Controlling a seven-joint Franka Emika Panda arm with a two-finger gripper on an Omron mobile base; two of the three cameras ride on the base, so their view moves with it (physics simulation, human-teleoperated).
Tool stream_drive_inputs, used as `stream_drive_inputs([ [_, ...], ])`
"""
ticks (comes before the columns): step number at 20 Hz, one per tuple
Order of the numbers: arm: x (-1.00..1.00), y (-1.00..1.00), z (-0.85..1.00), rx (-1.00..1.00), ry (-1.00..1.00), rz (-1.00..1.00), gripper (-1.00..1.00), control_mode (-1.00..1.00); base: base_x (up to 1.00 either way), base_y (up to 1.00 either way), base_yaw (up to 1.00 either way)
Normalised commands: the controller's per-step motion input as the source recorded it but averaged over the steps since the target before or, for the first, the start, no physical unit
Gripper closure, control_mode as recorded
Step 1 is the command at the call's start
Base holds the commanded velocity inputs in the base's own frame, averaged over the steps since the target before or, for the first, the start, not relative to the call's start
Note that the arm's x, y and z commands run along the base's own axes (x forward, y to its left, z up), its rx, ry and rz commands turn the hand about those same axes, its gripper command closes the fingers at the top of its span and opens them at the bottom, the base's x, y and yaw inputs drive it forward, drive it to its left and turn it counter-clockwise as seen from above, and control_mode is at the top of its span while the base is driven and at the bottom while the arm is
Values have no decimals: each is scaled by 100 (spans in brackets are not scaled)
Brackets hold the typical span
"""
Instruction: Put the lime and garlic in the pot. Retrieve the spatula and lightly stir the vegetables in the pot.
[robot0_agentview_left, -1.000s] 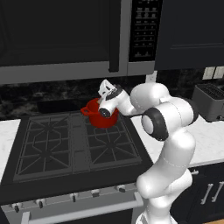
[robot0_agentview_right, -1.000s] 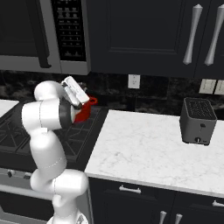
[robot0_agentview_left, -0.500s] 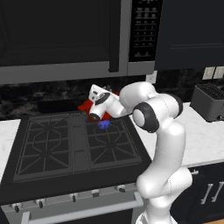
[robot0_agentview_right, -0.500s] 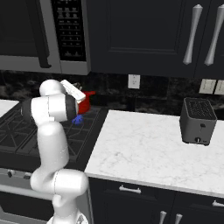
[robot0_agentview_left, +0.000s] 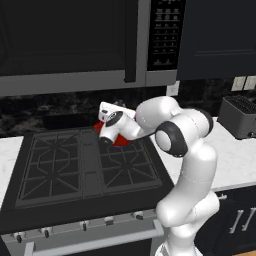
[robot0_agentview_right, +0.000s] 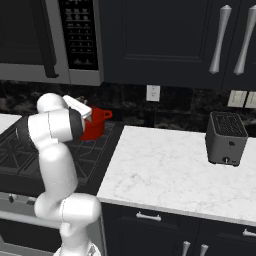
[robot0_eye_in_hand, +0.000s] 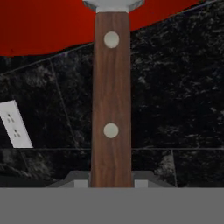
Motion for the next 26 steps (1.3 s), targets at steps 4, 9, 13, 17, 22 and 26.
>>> stream_drive_inputs([
  [4,-39,0,1,-5,0,0,100,-100,0,0,0],
  [9,-23,8,10,3,10,0,100,-100,0,0,0],
  [13,-27,19,13,9,17,0,100,-100,0,0,0],
  [17,-11,20,-28,5,15,0,100,-100,0,0,0],
  [22,7,1,-95,-3,6,0,100,-100,0,0,0],
  [26,7,1,-100,-6,0,0,100,-100,0,0,0],
])
